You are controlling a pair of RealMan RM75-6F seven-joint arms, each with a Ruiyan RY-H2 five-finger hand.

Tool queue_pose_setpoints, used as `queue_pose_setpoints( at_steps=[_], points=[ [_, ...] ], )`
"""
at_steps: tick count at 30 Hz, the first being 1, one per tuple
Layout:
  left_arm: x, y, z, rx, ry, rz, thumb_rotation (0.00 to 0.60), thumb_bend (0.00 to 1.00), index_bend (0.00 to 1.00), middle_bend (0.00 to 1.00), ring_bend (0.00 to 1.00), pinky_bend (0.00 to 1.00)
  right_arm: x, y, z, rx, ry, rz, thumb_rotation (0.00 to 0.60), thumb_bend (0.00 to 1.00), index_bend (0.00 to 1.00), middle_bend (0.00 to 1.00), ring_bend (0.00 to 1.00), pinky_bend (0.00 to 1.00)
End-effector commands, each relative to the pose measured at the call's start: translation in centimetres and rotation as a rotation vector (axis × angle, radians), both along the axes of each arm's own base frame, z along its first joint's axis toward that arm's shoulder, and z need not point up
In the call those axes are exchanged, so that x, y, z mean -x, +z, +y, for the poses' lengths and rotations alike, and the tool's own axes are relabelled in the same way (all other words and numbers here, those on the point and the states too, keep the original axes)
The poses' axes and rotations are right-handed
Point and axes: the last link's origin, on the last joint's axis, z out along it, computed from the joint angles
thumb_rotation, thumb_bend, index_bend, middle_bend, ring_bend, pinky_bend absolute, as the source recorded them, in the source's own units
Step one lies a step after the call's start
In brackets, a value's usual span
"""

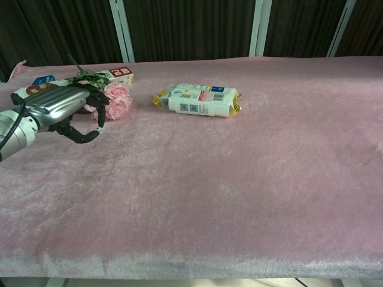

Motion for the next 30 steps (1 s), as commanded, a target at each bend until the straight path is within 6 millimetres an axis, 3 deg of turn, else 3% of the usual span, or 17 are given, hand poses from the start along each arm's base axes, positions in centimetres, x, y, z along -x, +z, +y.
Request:
queue_pose_setpoints(
  at_steps=[1,4,6,8,10,16,20,25,27,30],
  points=[
    [-1.4,3.4,-3.2,-0.058,-0.065,-0.013,0.600,0.40,0.62,0.19,0.05,0.01,-0.2,-0.4,-0.1,-0.013,0.008,-0.001,0.600,0.34,0.00,0.00,0.00,0.00],
    [-1.4,3.6,-4.1,-0.043,-0.055,-0.003,0.600,0.39,0.52,0.18,0.04,0.01,-0.5,-0.8,-0.1,-0.030,0.020,-0.001,0.600,0.34,0.00,0.00,0.00,0.00],
    [-1.1,3.6,-4.3,-0.036,-0.030,0.014,0.600,0.39,0.36,0.15,0.02,0.01,-0.6,-1.0,-0.1,-0.037,0.025,-0.002,0.600,0.34,0.00,0.00,0.00,0.00],
    [-0.9,3.6,-4.4,-0.027,-0.002,0.022,0.600,0.38,0.12,0.10,0.00,0.00,-0.7,-1.0,-0.1,-0.039,0.027,-0.004,0.600,0.34,0.00,0.00,0.00,0.00],
    [-0.7,3.7,-4.4,-0.020,0.021,0.024,0.600,0.38,0.01,0.07,0.00,0.00,-0.7,-1.1,-0.1,-0.039,0.027,-0.005,0.600,0.34,0.00,0.00,0.00,0.00],
    [-0.6,4.7,-5.1,-0.038,0.022,0.039,0.600,0.38,0.00,0.06,0.00,0.00,-0.6,-1.1,-0.3,-0.040,0.023,-0.002,0.600,0.34,0.00,0.00,0.00,0.00],
    [1.0,6.8,-7.6,-0.075,0.009,0.092,0.600,0.38,0.00,0.05,0.00,0.00,-0.5,-1.0,-0.3,-0.041,0.021,0.001,0.600,0.34,0.00,0.00,0.00,0.00],
    [6.9,10.6,-12.9,-0.152,0.120,0.115,0.600,0.38,0.00,0.02,0.00,0.00,-0.4,-0.8,0.0,-0.029,0.007,0.009,0.600,0.34,0.00,0.00,0.00,0.00],
    [9.3,11.4,-14.9,-0.180,0.161,0.075,0.600,0.38,0.00,0.01,0.00,0.00,-0.4,-1.0,0.0,-0.028,0.003,0.017,0.600,0.34,0.00,0.00,0.00,0.00],
    [11.8,11.8,-16.3,-0.202,0.212,0.032,0.600,0.38,0.00,0.00,0.00,0.00,-0.5,-1.2,0.0,-0.025,0.005,0.029,0.600,0.34,0.00,0.00,0.00,0.00]
  ],
)
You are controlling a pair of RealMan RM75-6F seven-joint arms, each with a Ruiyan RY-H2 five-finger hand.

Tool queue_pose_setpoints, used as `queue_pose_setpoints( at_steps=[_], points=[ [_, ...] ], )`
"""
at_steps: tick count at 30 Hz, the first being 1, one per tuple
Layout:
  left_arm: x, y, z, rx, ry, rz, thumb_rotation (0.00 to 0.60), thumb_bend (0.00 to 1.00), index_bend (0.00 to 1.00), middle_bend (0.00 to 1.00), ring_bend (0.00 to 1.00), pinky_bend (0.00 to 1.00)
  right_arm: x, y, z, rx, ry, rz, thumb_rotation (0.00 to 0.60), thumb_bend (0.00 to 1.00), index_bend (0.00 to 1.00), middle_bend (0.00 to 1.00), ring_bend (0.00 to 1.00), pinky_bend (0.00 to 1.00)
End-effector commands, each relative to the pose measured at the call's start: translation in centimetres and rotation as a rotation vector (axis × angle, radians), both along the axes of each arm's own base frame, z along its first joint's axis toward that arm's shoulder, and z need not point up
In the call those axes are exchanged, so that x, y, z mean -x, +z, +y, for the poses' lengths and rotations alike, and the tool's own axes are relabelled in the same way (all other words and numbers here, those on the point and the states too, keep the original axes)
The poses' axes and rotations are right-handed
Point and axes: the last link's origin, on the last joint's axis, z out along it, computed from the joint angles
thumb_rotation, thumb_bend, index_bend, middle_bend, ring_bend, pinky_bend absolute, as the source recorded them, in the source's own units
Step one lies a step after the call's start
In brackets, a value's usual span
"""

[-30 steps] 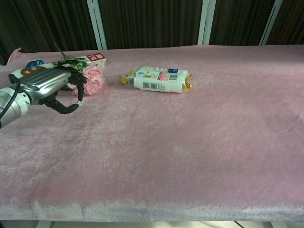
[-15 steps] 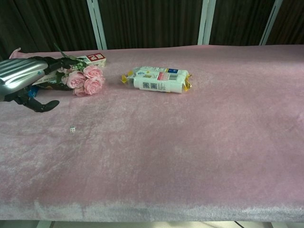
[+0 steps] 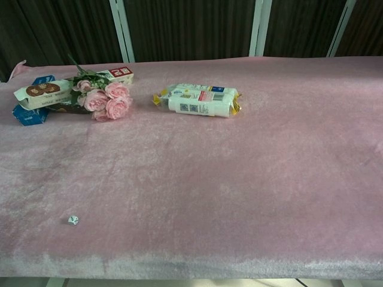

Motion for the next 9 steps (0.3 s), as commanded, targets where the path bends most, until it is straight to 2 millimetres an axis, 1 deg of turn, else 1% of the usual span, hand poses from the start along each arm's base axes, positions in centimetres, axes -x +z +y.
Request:
queue_pose_setpoints(
  at_steps=[1,3,9],
  points=[
    [4.32,1.57,-3.25,-0.026,0.057,-0.019,0.600,0.38,0.00,0.00,0.00,0.00,-0.05,-0.30,0.00,0.003,0.000,0.009,0.600,0.34,0.00,0.00,0.00,0.00],
    [3.93,1.71,-3.01,-0.034,0.022,-0.042,0.600,0.38,0.00,0.00,0.00,0.00,-0.07,-0.53,0.01,-0.003,-0.003,0.013,0.600,0.34,0.00,0.00,0.00,0.00],
    [4.13,1.31,-2.72,-0.016,0.021,-0.023,0.600,0.38,0.00,0.00,0.00,0.00,-0.01,-0.45,0.03,0.009,-0.003,0.019,0.600,0.34,0.00,0.00,0.00,0.00]
  ],
)
